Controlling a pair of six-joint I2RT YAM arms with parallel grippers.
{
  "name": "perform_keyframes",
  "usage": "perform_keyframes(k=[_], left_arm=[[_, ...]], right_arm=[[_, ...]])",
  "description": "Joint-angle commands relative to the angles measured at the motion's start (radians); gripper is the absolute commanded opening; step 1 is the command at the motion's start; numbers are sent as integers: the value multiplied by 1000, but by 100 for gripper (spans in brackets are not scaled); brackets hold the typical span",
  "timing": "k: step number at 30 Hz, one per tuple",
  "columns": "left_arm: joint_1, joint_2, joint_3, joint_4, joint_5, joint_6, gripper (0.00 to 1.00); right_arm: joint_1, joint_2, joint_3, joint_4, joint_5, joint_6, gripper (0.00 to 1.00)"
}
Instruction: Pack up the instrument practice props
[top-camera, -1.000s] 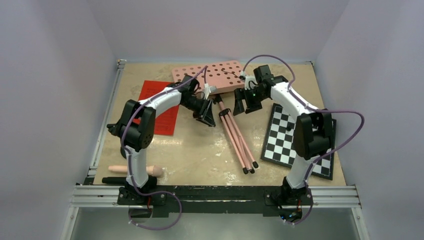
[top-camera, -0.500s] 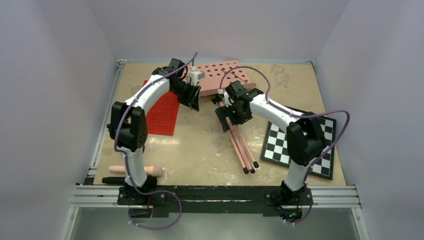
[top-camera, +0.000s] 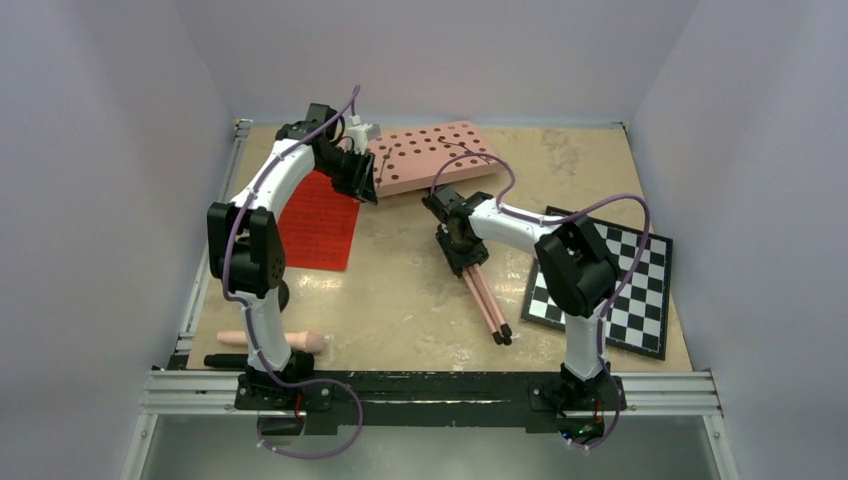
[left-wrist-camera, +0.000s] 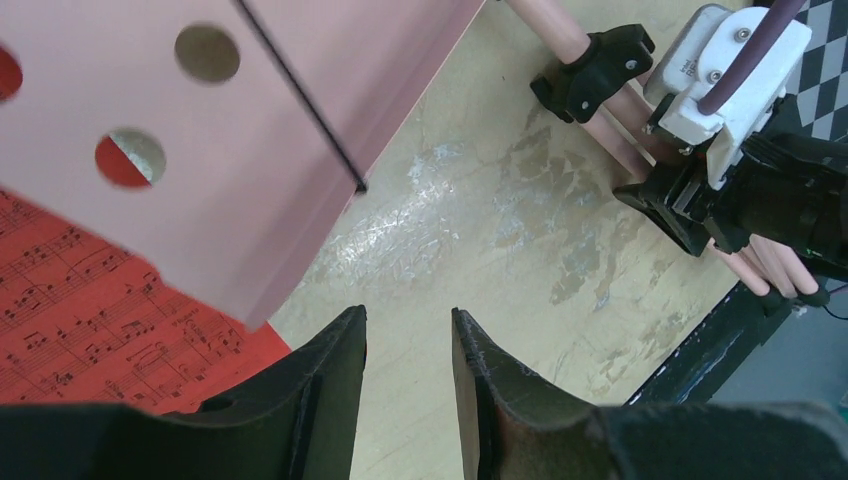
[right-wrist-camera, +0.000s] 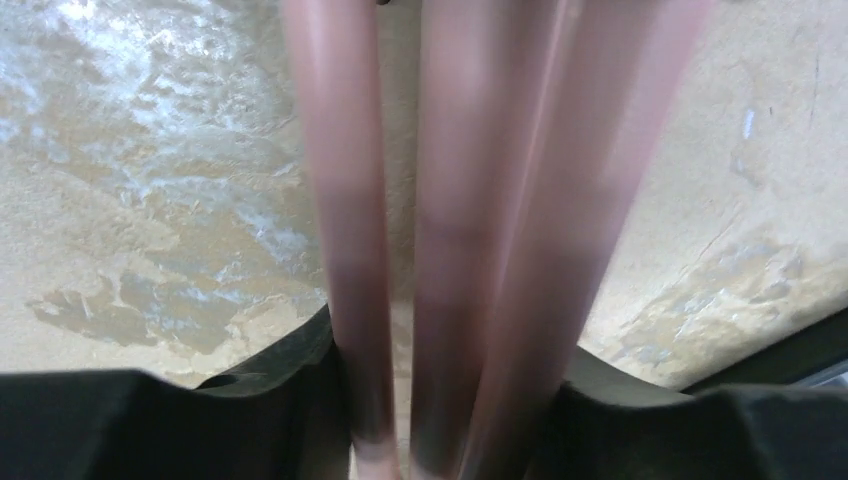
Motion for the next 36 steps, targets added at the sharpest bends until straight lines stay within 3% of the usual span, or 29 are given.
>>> perform_keyframes(k=[1,3,4,13,21,22,26,28,33,36], left_arm=[[14,-9,46,-1,57,-42,42],[24,-8,60,6,59,-53,42],[29,-7,67,5,53,-52,42],[85,-10,93,-2,43,-45,42],[95,-40,51,-13,45,-36,42],[95,-41,47,-13,45,-36,42],[95,-58,40,-14,56,-26,44],[98,-70,38,-13,77,-26,46],[108,-95,53,-26,176,-22,47],[118,-113,87,-30,203,-21,55]], right_arm=[[2,17,-23,10,57,57,25],[3,26,-14,20,59,93,5],[5,31,-3,22,65,118,0],[60,23,158,-182,105,557,0],[67,21,142,-202,68,616,0],[65,27,144,-188,64,597,6],[64,30,161,-118,24,464,78],[63,3,172,-104,20,360,96],[18,-154,166,-117,25,151,99],[-55,-258,133,-105,-60,87,99]])
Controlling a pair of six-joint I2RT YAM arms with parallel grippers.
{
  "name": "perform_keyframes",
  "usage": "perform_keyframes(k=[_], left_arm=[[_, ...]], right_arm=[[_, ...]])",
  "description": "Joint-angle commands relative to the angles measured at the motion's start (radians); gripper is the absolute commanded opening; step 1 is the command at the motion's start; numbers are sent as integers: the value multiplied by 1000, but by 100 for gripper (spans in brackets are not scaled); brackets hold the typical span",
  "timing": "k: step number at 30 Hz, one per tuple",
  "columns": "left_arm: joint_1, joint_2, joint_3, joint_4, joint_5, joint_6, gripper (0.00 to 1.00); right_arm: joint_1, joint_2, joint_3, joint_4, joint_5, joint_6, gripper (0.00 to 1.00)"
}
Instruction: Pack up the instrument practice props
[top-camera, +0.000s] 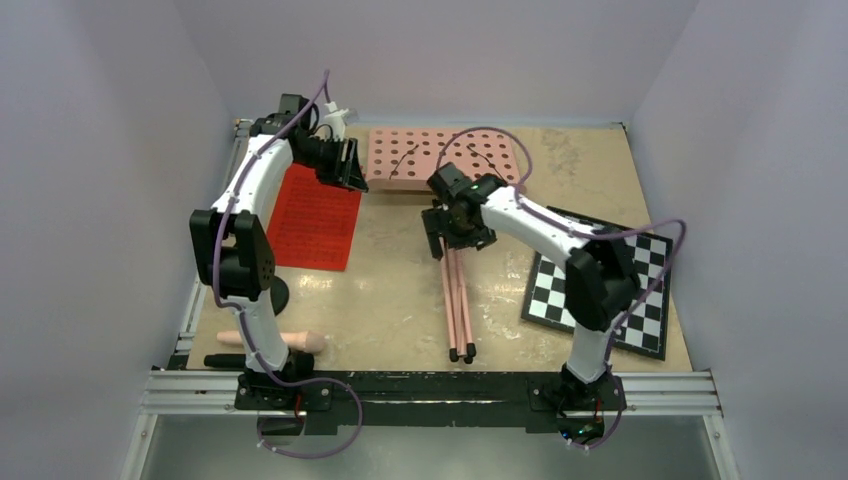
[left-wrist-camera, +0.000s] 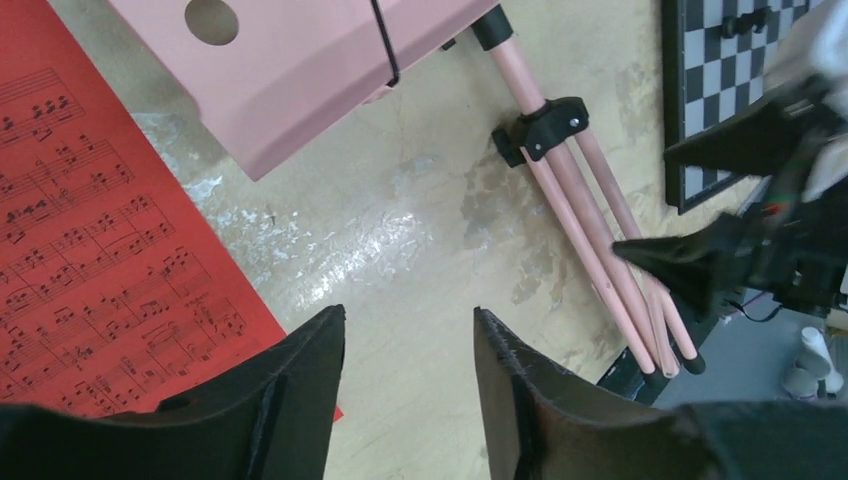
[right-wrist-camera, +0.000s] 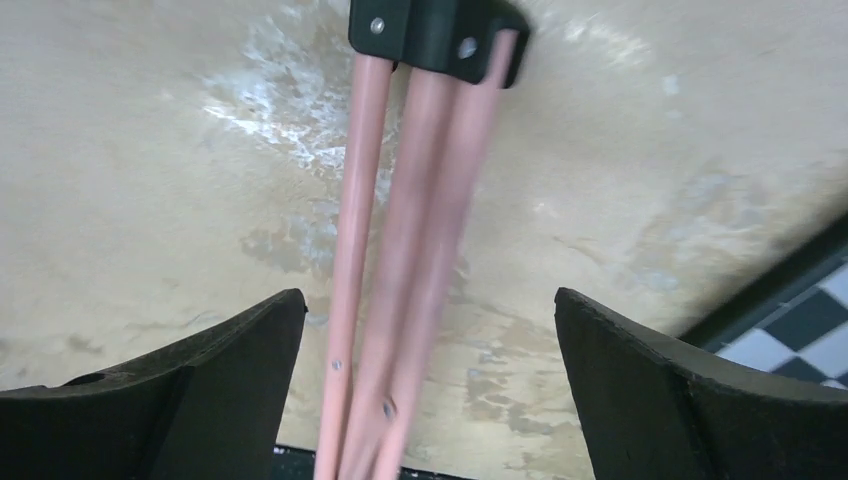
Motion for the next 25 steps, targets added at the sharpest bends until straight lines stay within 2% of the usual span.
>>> perform_keyframes(k=[1,2,4,5,8,13,17,21,25], left_arm=[[26,-81,80,-22,94,15,58],[31,-78,113,-35,93,23,61],[38,-69,191,-59,72,39,97],[41,-65,229,-68,55,51,99],[52,-60,294,-82,5,72,99],[61,-93,248,-67,-62,88,99],[61,-108,210,-64,-87,97,99],[52,-120,209,-50,-160,85,99],[29,-130,214,-32,-242,86,99]], right_arm=[[-117,-213,-10,25,-110,-179,99],[-137,-240,-21,40,-171,-203,99],[-194,-298,-39,51,-312,-297,99],[-211,-331,-35,36,-348,-336,99],[-266,-409,-5,-44,-451,-444,99],[-281,-372,171,-224,-123,-373,99],[-282,-405,166,-134,-38,-442,99],[-284,-424,221,-108,52,-444,99],[-325,-466,275,-87,81,-432,99]])
